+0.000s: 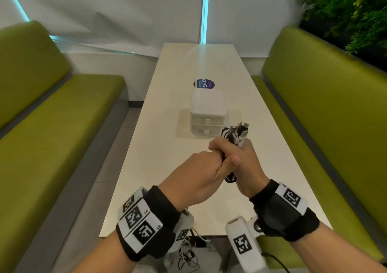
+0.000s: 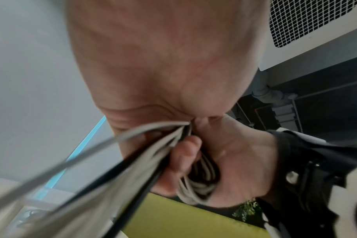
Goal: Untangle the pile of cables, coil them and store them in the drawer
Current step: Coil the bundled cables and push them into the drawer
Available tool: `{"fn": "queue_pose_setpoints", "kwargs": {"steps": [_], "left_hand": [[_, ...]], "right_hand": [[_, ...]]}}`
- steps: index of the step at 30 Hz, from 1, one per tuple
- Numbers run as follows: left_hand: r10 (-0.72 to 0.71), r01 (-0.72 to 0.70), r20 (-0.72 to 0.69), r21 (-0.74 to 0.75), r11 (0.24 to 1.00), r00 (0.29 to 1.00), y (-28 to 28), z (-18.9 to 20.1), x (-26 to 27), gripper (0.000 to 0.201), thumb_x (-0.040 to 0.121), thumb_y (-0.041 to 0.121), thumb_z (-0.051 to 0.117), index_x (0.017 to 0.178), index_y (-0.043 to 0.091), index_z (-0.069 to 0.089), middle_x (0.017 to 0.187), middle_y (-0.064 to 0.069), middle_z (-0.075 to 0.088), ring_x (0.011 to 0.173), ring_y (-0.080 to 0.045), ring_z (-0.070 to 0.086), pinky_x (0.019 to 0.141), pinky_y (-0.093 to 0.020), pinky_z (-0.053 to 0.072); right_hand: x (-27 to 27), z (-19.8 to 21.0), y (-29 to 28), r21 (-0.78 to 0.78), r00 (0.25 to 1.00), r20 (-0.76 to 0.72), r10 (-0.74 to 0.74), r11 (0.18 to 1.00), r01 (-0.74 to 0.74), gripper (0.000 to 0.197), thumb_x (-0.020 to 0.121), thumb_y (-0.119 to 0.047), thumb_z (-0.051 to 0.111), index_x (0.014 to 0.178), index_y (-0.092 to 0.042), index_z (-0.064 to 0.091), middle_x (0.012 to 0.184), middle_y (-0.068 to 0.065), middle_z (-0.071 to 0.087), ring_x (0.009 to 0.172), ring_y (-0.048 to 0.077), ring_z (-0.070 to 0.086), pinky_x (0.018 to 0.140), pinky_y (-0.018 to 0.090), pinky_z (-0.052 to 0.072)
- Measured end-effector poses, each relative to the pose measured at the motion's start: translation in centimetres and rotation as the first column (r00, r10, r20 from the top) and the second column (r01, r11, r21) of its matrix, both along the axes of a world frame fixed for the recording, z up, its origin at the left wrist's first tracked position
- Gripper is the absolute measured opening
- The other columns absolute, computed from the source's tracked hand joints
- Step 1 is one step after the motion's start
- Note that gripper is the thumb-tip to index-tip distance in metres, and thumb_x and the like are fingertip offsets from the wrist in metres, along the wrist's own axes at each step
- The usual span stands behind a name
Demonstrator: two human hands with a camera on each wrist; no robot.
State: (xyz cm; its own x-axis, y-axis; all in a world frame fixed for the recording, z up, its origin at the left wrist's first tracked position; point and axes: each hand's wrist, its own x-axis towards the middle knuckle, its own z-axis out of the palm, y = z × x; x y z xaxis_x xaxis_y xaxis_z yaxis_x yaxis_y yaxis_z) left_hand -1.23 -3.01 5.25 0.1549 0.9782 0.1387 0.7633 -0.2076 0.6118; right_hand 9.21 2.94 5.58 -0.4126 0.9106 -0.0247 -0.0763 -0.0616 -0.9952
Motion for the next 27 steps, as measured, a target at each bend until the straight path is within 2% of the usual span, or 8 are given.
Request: {"fn": "queue_pose_setpoints", "kwargs": {"steps": [3,5,9,12,16,21,24,27], "left_hand": [[0.080,-0.085,0.305,0.003,0.996,0.949,-0.8,-0.7,0.8,0.062,0.087,0.064,0.029,0.133,0.023,0.039,0.060,0.010,0.052,0.055,-0.004,0.054,0.052,-0.018,0.036],[0.072,-0.097,0.429,0.037,0.995,0.900,-1.7,-1.8,1.2,0.066,0.090,0.064,0.033,0.148,0.035,0.024,0.070,0.006,0.060,0.062,-0.010,0.059,0.056,-0.027,0.046],[0.128,-0.227,0.531,0.126,0.966,0.838,-2.3,-2.8,1.9,0.040,0.099,0.049,0.033,0.138,0.040,0.032,0.076,0.002,0.060,0.054,-0.022,0.052,0.053,-0.040,0.044],[0.191,-0.314,0.584,0.118,0.942,0.789,-2.3,-2.4,1.9,0.021,0.095,0.045,0.039,0.112,0.033,0.035,0.070,0.007,0.060,0.046,-0.011,0.049,0.048,-0.027,0.038],[0.307,-0.383,0.458,0.081,0.920,0.834,-1.9,-2.2,1.6,0.024,0.093,0.051,0.042,0.091,0.033,0.027,0.062,0.006,0.056,0.048,-0.005,0.051,0.049,-0.022,0.040],[0.386,-0.385,0.267,-0.060,0.921,0.883,-2.1,-2.7,0.8,0.048,0.081,0.074,0.030,0.091,0.028,0.024,0.060,0.004,0.058,0.046,-0.009,0.050,0.049,-0.028,0.040],[0.292,-0.270,0.366,-0.111,0.956,0.884,-1.8,-3.1,0.9,0.048,0.080,0.074,0.038,0.094,0.030,0.026,0.054,0.005,0.051,0.043,-0.009,0.041,0.050,-0.037,0.042],[0.263,-0.246,0.495,-0.102,0.964,0.828,-1.8,-3.3,1.2,0.041,0.087,0.060,0.051,0.103,0.030,0.028,0.067,0.001,0.060,0.048,-0.008,0.044,0.052,-0.028,0.038]], "right_hand": [[-0.1,0.1,0.2,-0.070,0.990,-0.049,-0.133,0.989,0.130,0.026,0.080,-0.013,0.066,0.063,-0.003,0.050,0.057,0.009,0.042,0.056,0.022,0.045,0.053,0.034,0.041],[-0.2,0.2,0.2,-0.123,0.975,-0.098,-0.197,0.975,0.185,0.030,0.083,-0.011,0.064,0.057,-0.015,0.051,0.051,0.002,0.047,0.048,0.022,0.047,0.049,0.033,0.040],[-0.6,0.3,-0.1,-0.199,0.967,-0.170,-0.192,0.967,0.157,0.026,0.087,-0.013,0.061,0.061,-0.012,0.058,0.062,0.005,0.066,0.041,0.021,0.043,0.044,0.028,0.030],[-0.6,0.3,-0.3,-0.276,0.966,-0.195,-0.169,0.955,0.111,0.026,0.087,-0.021,0.065,0.065,-0.009,0.059,0.061,0.007,0.063,0.042,0.024,0.047,0.041,0.024,0.031],[-0.7,-0.1,-0.9,-0.293,0.963,-0.219,-0.157,0.952,0.089,0.043,0.088,-0.029,0.068,0.054,-0.011,0.048,0.048,0.003,0.050,0.046,0.024,0.057,0.046,0.031,0.041],[-1.1,0.0,-1.2,-0.297,0.950,-0.249,-0.187,0.949,0.109,0.049,0.086,-0.037,0.068,0.054,-0.016,0.039,0.049,0.001,0.032,0.043,0.015,0.043,0.063,0.040,0.052],[-0.8,0.3,-0.6,-0.321,0.959,-0.195,-0.204,0.938,0.134,0.048,0.083,-0.042,0.070,0.054,-0.018,0.040,0.048,0.000,0.029,0.045,0.015,0.033,0.054,0.031,0.044],[-0.5,0.7,0.1,-0.336,0.966,-0.205,-0.156,0.938,0.080,0.040,0.075,-0.032,0.078,0.059,-0.018,0.045,0.051,0.001,0.028,0.045,0.015,0.033,0.050,0.029,0.043]]}}
